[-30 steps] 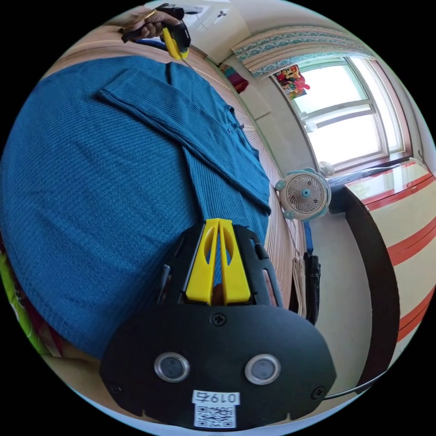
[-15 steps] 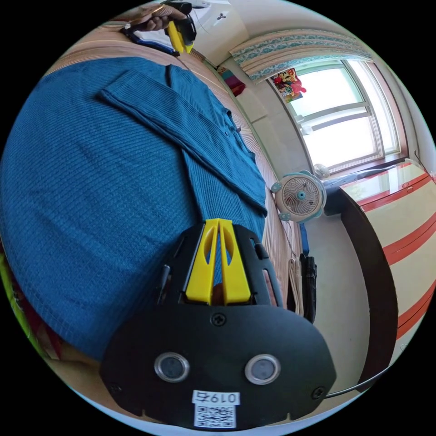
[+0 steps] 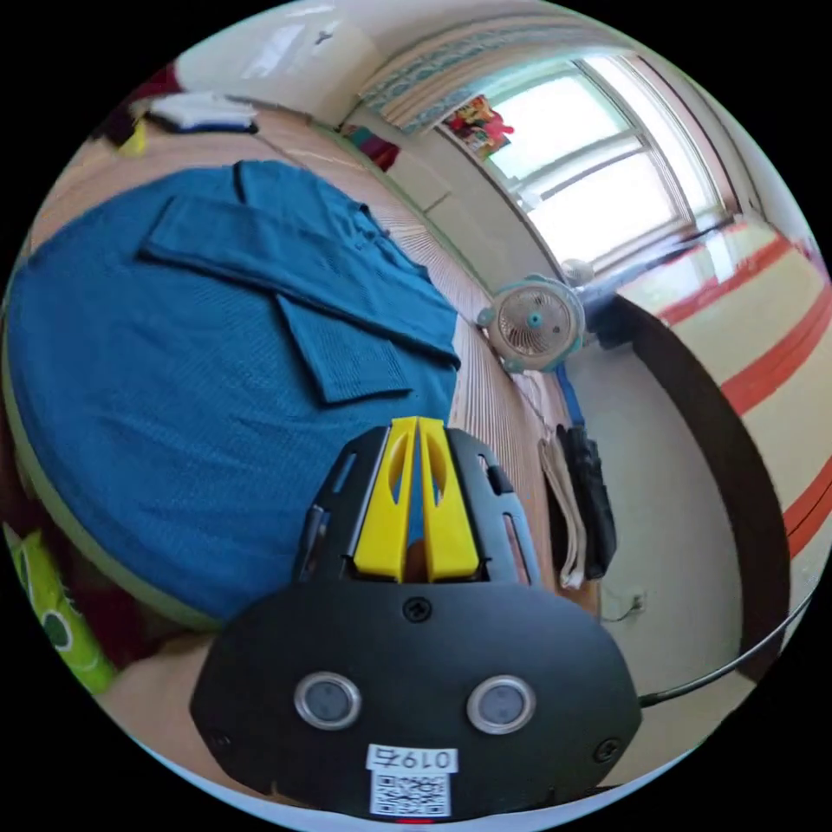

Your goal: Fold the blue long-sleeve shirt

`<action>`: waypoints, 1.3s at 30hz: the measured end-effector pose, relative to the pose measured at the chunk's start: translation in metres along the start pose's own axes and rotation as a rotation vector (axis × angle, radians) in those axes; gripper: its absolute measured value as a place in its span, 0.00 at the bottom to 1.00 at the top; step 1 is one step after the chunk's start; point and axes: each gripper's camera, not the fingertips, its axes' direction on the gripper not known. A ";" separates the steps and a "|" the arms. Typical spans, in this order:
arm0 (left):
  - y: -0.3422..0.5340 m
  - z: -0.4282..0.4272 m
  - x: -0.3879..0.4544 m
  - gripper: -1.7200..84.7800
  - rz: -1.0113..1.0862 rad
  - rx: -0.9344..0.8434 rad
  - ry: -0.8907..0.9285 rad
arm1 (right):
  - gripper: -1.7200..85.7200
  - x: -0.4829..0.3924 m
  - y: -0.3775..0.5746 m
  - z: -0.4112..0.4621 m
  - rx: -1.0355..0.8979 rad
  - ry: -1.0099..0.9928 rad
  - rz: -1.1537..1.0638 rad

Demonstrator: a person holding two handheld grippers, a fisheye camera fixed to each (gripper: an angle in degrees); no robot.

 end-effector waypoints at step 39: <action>0.170 0.011 -0.002 0.03 -0.193 0.028 0.155 | 0.01 -0.179 -0.081 -0.062 0.027 0.096 -0.547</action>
